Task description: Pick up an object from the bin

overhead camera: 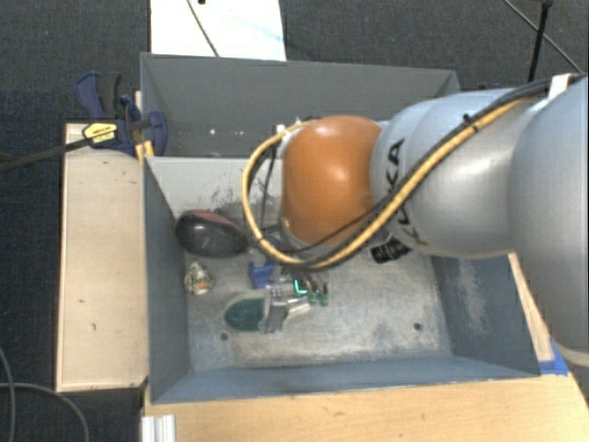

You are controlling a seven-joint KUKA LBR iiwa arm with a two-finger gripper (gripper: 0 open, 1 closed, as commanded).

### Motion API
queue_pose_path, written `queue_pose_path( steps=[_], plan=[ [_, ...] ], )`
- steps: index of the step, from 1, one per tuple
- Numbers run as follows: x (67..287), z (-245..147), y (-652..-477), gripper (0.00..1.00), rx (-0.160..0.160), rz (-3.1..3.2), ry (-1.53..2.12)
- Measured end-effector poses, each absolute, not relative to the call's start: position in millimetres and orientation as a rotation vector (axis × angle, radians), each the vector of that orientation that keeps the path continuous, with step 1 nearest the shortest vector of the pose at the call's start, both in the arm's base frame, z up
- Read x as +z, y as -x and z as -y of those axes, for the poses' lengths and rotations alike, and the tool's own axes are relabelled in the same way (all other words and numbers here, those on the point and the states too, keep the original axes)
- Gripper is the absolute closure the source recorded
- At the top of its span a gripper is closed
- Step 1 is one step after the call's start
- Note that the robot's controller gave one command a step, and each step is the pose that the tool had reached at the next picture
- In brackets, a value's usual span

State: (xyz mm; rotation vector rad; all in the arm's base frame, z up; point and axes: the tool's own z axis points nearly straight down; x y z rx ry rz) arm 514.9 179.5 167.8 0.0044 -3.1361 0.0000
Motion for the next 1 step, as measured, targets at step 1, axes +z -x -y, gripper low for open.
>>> queue_pose_path(
  steps=[1],
  plan=[
    [67.0, -161.2, -486.5, 0.0, 0.002, 3.132, 0.177]
  ],
)
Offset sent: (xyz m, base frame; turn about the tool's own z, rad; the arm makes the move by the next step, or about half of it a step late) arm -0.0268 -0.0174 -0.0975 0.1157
